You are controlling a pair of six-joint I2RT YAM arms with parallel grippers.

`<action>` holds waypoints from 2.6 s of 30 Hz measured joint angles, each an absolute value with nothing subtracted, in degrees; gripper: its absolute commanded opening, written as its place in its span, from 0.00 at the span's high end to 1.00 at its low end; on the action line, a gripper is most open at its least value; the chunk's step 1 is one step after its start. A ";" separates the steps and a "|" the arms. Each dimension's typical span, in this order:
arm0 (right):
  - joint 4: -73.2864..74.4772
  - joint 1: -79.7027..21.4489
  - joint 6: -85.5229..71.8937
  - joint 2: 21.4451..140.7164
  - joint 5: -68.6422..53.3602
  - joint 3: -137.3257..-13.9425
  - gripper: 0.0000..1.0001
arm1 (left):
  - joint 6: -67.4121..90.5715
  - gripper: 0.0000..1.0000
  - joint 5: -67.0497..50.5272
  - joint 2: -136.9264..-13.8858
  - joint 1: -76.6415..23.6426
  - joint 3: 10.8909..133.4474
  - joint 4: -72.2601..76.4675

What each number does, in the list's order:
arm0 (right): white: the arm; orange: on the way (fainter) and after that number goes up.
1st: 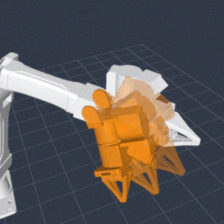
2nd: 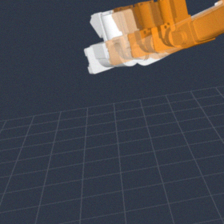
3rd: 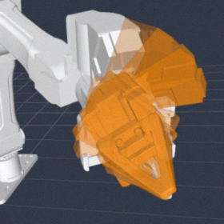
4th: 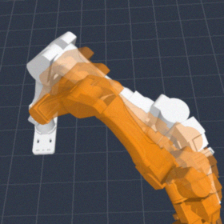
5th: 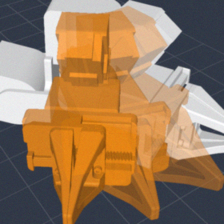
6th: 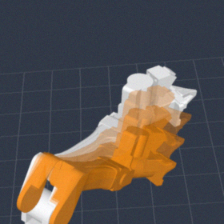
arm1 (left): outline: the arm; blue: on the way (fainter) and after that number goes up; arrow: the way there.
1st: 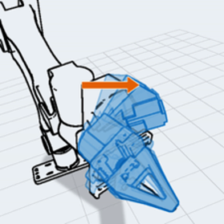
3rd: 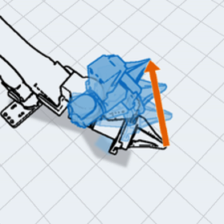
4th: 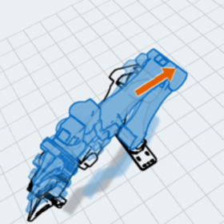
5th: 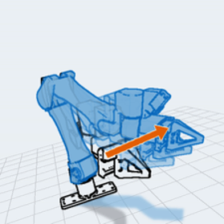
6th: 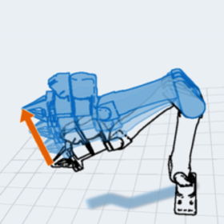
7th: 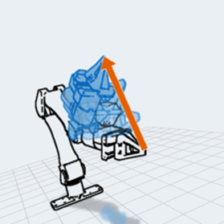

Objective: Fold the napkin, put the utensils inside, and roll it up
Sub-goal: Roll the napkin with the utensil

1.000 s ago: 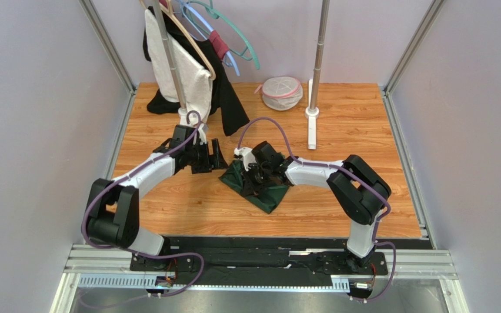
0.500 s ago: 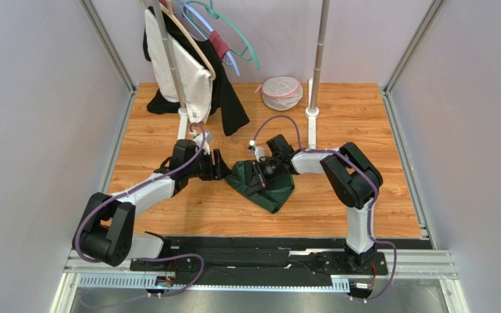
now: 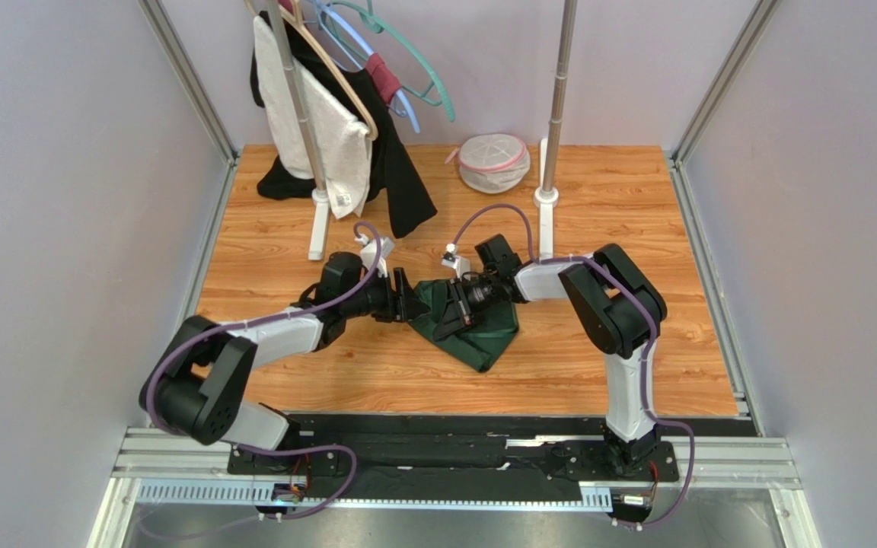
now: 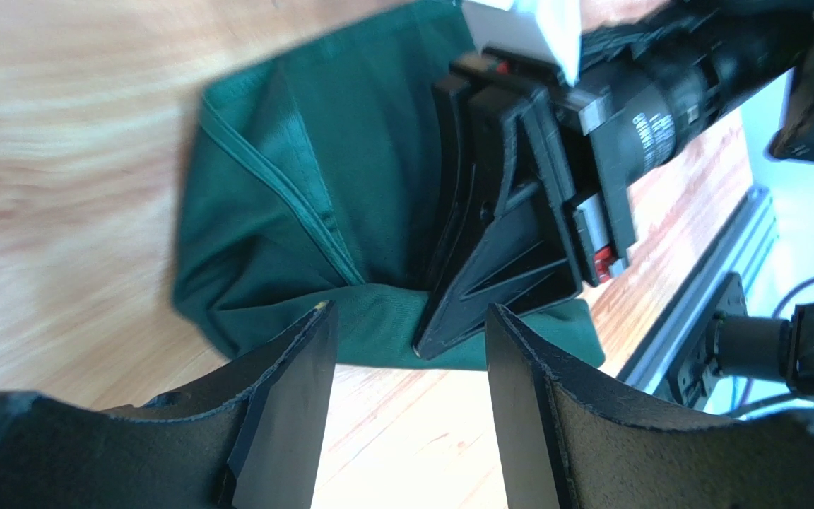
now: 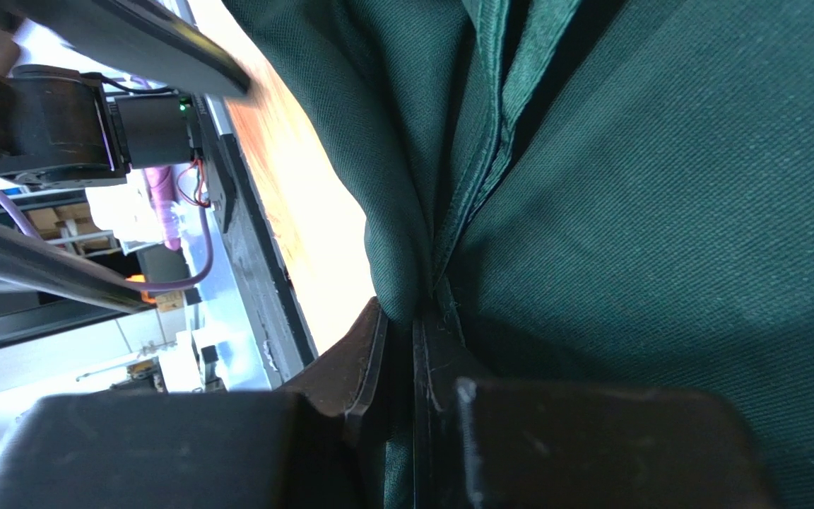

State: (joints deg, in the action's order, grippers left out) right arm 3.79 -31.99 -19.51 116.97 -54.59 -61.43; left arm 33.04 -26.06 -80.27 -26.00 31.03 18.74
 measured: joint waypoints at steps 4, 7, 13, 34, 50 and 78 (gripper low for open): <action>3.36 -31.79 -20.05 117.03 -54.72 -61.17 1.00 | 35.00 0.38 -27.46 -86.24 -26.96 31.03 22.76; 3.22 -31.66 -20.21 117.03 -54.81 -61.06 1.00 | 36.07 0.38 -27.90 -88.95 -27.09 31.03 25.91; 3.14 -31.42 -20.40 117.01 -54.81 -60.93 0.94 | 38.50 0.38 -28.08 -94.06 -27.33 30.72 34.15; 11.79 -31.35 -16.75 96.57 -33.78 -51.64 0.45 | 42.04 0.38 -29.93 -100.20 -27.40 31.33 42.11; 19.42 -36.49 -13.69 84.79 -15.46 -44.25 0.49 | 42.33 0.38 -30.70 -101.01 -27.40 33.21 39.88; 26.61 -44.36 -14.87 78.02 -5.04 -48.36 0.45 | 40.80 0.38 -30.74 -100.03 -27.70 40.14 23.64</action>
